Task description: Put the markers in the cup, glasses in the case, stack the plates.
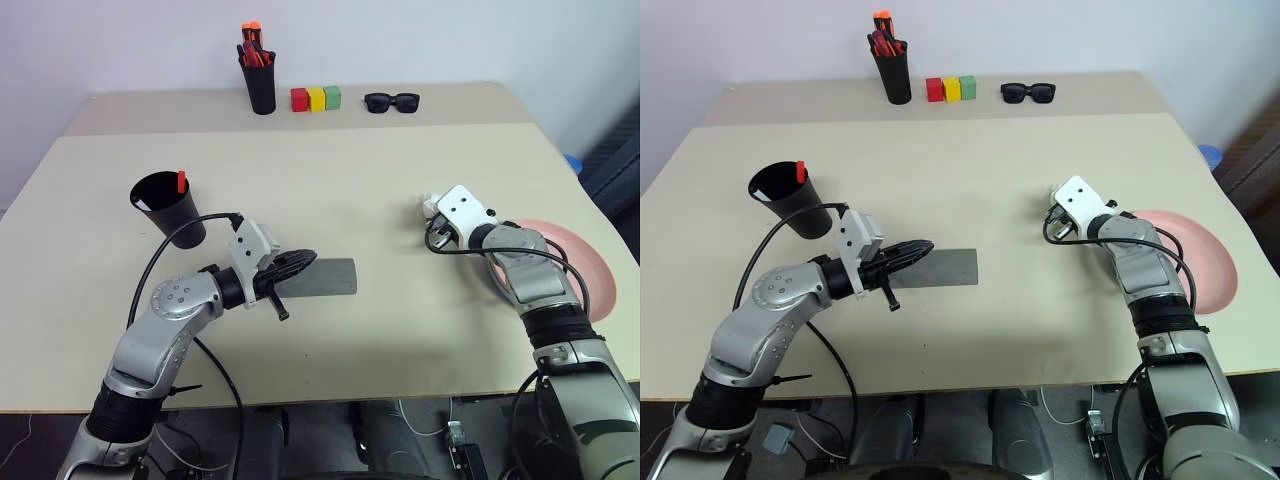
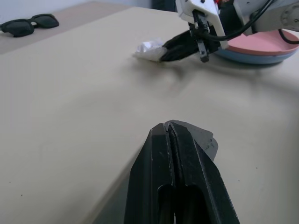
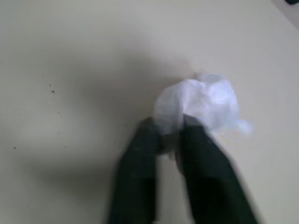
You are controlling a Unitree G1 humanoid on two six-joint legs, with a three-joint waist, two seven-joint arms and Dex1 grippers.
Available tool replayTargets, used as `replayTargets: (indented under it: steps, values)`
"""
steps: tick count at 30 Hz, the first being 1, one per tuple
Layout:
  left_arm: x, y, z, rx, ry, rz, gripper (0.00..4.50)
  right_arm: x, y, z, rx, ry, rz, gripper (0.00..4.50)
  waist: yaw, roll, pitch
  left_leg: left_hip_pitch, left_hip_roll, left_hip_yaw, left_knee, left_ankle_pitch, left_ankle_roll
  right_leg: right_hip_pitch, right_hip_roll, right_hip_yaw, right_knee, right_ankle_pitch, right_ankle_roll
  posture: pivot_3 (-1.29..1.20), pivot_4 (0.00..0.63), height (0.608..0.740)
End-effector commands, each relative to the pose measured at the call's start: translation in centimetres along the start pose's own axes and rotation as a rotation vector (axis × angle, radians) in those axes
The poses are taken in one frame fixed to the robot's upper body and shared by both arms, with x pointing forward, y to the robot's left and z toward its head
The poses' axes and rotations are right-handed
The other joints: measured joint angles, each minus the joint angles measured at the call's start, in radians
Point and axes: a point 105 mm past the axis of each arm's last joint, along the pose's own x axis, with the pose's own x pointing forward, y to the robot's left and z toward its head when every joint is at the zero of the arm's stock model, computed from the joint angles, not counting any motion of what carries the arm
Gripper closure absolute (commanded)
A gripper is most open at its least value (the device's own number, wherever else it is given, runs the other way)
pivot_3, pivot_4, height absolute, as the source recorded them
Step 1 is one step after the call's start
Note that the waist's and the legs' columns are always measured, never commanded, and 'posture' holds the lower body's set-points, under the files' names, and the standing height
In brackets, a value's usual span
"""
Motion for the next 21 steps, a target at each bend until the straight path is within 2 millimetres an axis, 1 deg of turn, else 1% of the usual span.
replayTargets:
  steps: [1, 3, 5, 7, 9, 10, 11, 13, 15, 16, 19, 21]
  values:
    - [0.3, 0.0, 0.9, 0.036, -0.025, -0.009, 4.50, -2.8, -2.7, 1.7, -0.059, -0.043, -0.114, 4.47, 0.002, 0.000, 0.000, 0.000, 0.000, 0.000, 0.000, 0.000, 0.000, 0.000, 0.000, 0.000, 0.000, 0.000, 0.000, 0.00, 0.150, 0.740]
    - [0.0, 0.6, 0.9, 0.071, -0.018, 0.017, 4.50, -4.8, -3.5, 1.8, -0.063, -0.037, -0.141, 4.47, 0.005, 0.000, 0.000, -0.001, 0.000, 0.000, 0.000, 0.000, 0.000, 0.000, 0.000, 0.000, 0.000, 0.000, 0.000, 0.00, 0.150, 0.740]
    - [-0.4, 1.3, 0.7, 0.053, -0.018, 0.040, 4.50, -7.0, -4.0, 1.5, -0.064, -0.019, -0.159, 4.47, 0.005, 0.000, 0.000, 0.000, 0.000, 0.000, 0.000, 0.000, 0.000, 0.000, 0.000, 0.000, 0.000, 0.000, 0.000, 0.00, 0.150, 0.740]
    - [-0.8, 1.2, 0.6, 0.018, -0.022, 0.008, 4.50, -10.2, -4.7, 0.7, -0.064, 0.018, -0.193, 4.47, 0.009, 0.000, 0.000, 0.000, 0.000, 0.000, 0.000, 0.000, 0.000, 0.000, 0.000, 0.000, 0.000, 0.000, 0.001, 0.00, 0.150, 0.740]
    - [-0.9, 0.9, 0.4, 0.006, -0.014, -0.039, 4.50, -12.8, -5.1, -0.6, -0.016, 0.069, -0.216, 4.47, 0.010, 0.000, 0.000, 0.000, 0.000, 0.000, 0.000, 0.000, 0.001, 0.000, 0.000, 0.000, 0.000, -0.001, 0.001, 0.00, 0.150, 0.740]
    - [-0.9, 0.6, 0.4, 0.006, -0.014, -0.063, 4.50, -13.8, -4.9, -1.7, 0.020, 0.104, -0.209, 4.47, 0.010, 0.000, 0.000, 0.000, 0.000, 0.000, 0.000, 0.000, 0.001, 0.000, 0.000, 0.000, 0.000, -0.001, 0.001, 0.00, 0.150, 0.740]
    - [-0.8, 0.5, 0.3, 0.010, -0.013, -0.083, 4.50, -14.7, -4.5, -2.8, 0.037, 0.146, -0.191, 4.20, 0.010, 0.000, 0.000, 0.000, 0.000, 0.000, 0.000, 0.000, 0.001, 0.000, 0.000, 0.000, -0.001, -0.001, 0.000, 0.00, 0.150, 0.740]
    - [-0.5, 0.5, 0.3, 0.013, -0.013, -0.105, 4.50, -15.7, -4.1, -3.9, 0.050, 0.190, -0.173, 3.59, 0.008, 0.000, 0.000, 0.000, 0.000, 0.000, 0.001, 0.000, 0.001, 0.001, 0.000, 0.000, -0.001, -0.003, -0.003, 0.00, 0.150, 0.740]
    - [-0.2, 0.6, 0.4, 0.020, -0.018, -0.114, 4.50, -16.0, -4.3, -4.0, 0.028, 0.187, -0.202, 2.65, -0.003, 0.000, 0.000, 0.001, 0.000, 0.002, 0.002, 0.000, 0.001, 0.002, 0.000, 0.001, -0.001, -0.003, -0.003, 0.00, 0.150, 0.740]
    - [-0.1, 0.6, 0.5, 0.029, -0.019, -0.118, 4.50, -16.0, -4.6, -3.7, 0.026, 0.164, -0.221, 2.23, -0.006, 0.000, 0.000, 0.001, 0.000, 0.002, 0.002, 0.000, 0.001, 0.002, 0.000, 0.001, -0.001, -0.003, -0.003, 0.00, 0.150, 0.740]
    - [-0.2, 1.3, 0.7, 0.072, -0.021, -0.083, 4.50, -15.8, -4.7, -2.8, 0.006, 0.111, -0.227, 2.23, -0.009, 0.000, -0.001, 0.003, 0.000, 0.004, 0.003, 0.000, 0.001, 0.002, 0.000, 0.002, 0.000, -0.003, -0.002, 0.00, 0.150, 0.740]
    - [-0.6, 2.2, 0.8, 0.090, -0.029, -0.018, 4.50, -15.1, -4.5, -1.4, -0.009, 0.037, -0.196, 2.23, -0.007, 0.000, -0.001, 0.003, 0.000, 0.003, 0.003, 0.000, 0.001, 0.002, 0.000, 0.002, 0.000, -0.003, -0.002, 0.00, 0.150, 0.740]
